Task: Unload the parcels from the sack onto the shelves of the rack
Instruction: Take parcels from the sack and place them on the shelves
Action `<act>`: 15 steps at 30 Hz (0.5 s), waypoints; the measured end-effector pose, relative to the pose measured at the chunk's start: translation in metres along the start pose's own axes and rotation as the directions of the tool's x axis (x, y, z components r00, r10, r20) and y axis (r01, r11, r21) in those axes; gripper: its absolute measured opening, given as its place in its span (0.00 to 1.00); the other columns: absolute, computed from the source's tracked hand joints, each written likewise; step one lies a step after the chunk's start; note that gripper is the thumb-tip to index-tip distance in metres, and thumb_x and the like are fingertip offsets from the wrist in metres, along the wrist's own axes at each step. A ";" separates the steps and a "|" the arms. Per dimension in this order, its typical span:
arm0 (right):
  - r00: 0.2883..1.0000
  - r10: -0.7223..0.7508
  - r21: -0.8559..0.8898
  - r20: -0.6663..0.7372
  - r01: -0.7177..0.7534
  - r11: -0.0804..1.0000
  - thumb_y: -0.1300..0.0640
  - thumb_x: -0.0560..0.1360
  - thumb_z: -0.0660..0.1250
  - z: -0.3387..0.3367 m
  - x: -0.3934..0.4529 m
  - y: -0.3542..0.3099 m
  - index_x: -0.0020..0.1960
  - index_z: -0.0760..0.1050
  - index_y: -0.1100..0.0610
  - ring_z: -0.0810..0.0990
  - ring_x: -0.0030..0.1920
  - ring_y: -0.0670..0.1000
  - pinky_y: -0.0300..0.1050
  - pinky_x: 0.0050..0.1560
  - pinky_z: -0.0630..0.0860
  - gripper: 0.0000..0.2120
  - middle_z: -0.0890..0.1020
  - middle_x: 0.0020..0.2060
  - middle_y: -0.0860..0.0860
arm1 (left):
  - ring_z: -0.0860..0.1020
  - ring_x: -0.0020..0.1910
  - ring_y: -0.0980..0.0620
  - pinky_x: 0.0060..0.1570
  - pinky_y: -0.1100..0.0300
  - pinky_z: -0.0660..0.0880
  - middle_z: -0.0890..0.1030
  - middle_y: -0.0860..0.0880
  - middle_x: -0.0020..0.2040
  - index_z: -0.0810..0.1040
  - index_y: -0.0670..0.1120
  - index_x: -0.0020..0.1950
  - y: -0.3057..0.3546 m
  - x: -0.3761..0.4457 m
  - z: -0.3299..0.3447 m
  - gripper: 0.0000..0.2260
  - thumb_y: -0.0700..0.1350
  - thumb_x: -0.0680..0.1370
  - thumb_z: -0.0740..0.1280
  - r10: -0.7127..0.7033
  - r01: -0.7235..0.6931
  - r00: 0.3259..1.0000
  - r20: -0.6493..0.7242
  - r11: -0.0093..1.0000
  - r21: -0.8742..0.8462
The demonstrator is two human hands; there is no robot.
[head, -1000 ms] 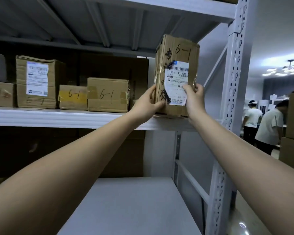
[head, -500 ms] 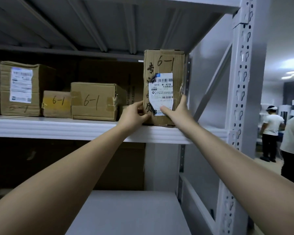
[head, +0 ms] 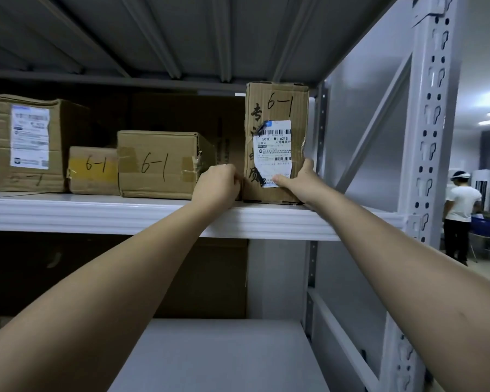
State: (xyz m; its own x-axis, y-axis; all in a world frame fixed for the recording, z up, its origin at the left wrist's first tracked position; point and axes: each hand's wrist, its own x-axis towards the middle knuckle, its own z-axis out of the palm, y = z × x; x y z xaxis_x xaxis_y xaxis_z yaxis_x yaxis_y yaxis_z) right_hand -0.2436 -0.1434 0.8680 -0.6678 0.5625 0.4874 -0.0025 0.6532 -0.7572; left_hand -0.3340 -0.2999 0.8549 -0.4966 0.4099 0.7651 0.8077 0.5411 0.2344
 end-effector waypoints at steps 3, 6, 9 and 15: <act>1.000 0.015 -0.062 0.000 -0.015 0.998 0.50 0.78 0.67 0.003 0.006 0.002 0.74 0.52 0.59 0.72 0.63 0.55 0.44 0.55 0.68 0.34 0.70 0.68 0.54 | 0.75 0.54 0.40 0.48 0.48 0.74 0.71 0.42 0.60 0.71 0.41 0.63 -0.006 0.003 0.005 0.14 0.38 0.77 0.60 0.012 -0.003 0.997 -0.083 0.994 0.111; 1.000 0.024 -0.075 0.000 -0.024 0.997 0.51 0.79 0.66 0.007 0.012 0.003 0.74 0.51 0.59 0.71 0.64 0.55 0.44 0.56 0.67 0.33 0.70 0.69 0.54 | 0.76 0.52 0.39 0.38 0.53 0.70 0.67 0.43 0.66 0.66 0.41 0.66 -0.003 0.003 0.007 0.16 0.41 0.79 0.58 0.025 -0.034 0.999 0.040 0.975 0.219; 0.999 0.037 -0.082 -0.001 -0.037 0.996 0.52 0.79 0.65 0.010 0.015 0.002 0.74 0.51 0.60 0.71 0.65 0.56 0.44 0.56 0.67 0.32 0.71 0.69 0.54 | 0.75 0.58 0.37 0.41 0.54 0.68 0.62 0.43 0.73 0.56 0.42 0.75 -0.003 0.009 0.008 0.23 0.44 0.80 0.56 -0.009 -0.029 0.991 0.133 0.958 0.285; 0.999 0.041 -0.105 -0.014 -0.042 0.994 0.52 0.79 0.65 0.013 0.022 0.006 0.74 0.50 0.60 0.71 0.66 0.56 0.45 0.57 0.66 0.33 0.70 0.69 0.54 | 0.71 0.64 0.39 0.49 0.51 0.68 0.62 0.43 0.73 0.60 0.42 0.73 -0.006 0.016 0.010 0.23 0.48 0.80 0.56 -0.069 -0.013 0.962 0.265 0.955 0.295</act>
State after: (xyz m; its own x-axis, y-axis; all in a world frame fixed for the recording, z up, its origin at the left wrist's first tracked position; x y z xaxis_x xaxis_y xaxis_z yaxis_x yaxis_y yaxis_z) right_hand -0.2680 -0.1338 0.8691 -0.6566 0.5959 0.4623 0.1036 0.6784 -0.7274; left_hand -0.3495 -0.2893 0.8598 -0.6172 0.5514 0.5613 0.6843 0.7282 0.0370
